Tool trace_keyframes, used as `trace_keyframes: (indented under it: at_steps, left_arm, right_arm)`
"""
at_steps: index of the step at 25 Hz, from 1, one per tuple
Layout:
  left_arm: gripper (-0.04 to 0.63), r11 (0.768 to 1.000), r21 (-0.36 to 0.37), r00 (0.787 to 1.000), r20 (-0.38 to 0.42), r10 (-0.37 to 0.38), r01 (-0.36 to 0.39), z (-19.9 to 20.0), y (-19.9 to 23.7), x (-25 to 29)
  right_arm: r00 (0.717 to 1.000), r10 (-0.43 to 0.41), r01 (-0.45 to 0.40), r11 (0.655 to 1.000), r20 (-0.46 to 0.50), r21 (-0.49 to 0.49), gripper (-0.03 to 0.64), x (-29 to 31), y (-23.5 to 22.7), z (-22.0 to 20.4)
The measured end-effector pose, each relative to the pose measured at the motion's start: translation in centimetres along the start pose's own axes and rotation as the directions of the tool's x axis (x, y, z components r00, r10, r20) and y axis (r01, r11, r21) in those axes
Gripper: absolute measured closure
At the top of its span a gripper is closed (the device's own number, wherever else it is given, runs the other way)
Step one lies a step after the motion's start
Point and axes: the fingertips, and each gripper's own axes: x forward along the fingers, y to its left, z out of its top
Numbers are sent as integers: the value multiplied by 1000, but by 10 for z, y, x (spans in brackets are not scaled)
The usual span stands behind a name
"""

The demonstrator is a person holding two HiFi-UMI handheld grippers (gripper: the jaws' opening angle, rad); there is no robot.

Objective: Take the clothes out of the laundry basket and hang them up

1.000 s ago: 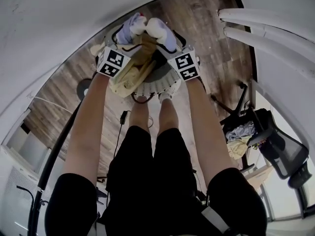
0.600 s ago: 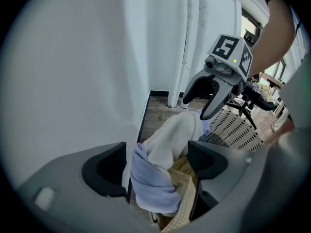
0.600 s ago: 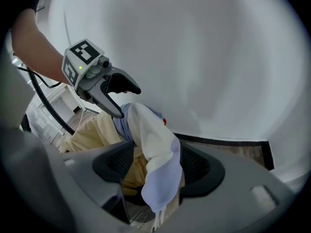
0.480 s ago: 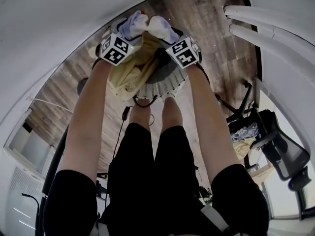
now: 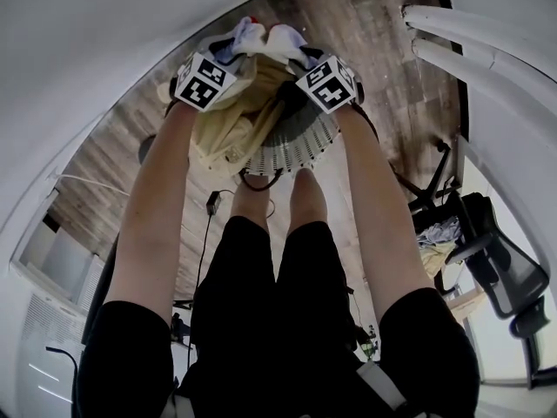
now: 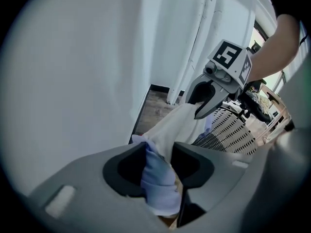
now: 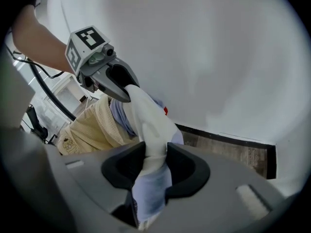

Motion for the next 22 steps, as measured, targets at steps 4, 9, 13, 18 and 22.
trace_keyframes:
  at_steps: [4, 9, 13, 18, 22]
  left_arm:
    - [488, 999, -2, 999, 9, 36, -36, 3, -4, -12]
    - [543, 995, -2, 994, 45, 99, -99, 12, -9, -38]
    - [546, 987, -12, 983, 95, 158, -158, 33, -9, -62]
    - [546, 975, -18, 960, 171, 221, -222, 71, -6, -97]
    - [546, 964, -11, 939, 225, 259, -264, 101, -5, -129]
  right_arm:
    - [1000, -24, 24, 1000, 15, -10, 529, -13, 4, 6]
    - [990, -118, 119, 993, 79, -10, 586, -45, 5, 28]
    - [977, -163, 162, 987, 134, 21, 586, -67, 5, 43]
    - [945, -241, 235, 971, 222, 50, 586, -108, 4, 68]
    - [914, -287, 283, 957, 285, 57, 586, -142, 3, 91]
